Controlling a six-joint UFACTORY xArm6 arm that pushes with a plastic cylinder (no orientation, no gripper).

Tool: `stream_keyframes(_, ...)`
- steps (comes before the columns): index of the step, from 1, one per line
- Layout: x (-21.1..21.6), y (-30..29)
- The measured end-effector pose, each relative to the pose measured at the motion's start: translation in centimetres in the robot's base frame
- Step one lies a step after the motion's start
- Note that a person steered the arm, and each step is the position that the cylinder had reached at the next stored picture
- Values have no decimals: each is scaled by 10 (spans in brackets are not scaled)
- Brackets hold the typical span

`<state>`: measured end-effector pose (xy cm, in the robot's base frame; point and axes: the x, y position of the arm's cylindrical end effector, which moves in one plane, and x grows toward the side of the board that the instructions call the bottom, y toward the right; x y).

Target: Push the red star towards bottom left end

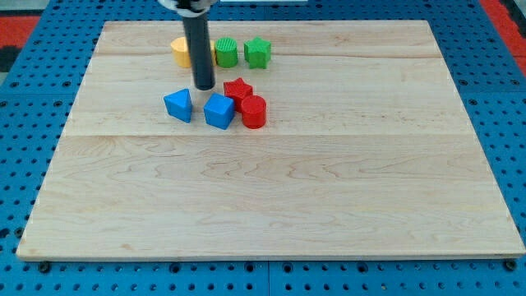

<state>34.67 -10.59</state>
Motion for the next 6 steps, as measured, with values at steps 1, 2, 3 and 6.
stream_keyframes(1,-13,5)
stream_keyframes(2,-21,22)
stream_keyframes(3,-20,106)
stream_keyframes(6,10,63)
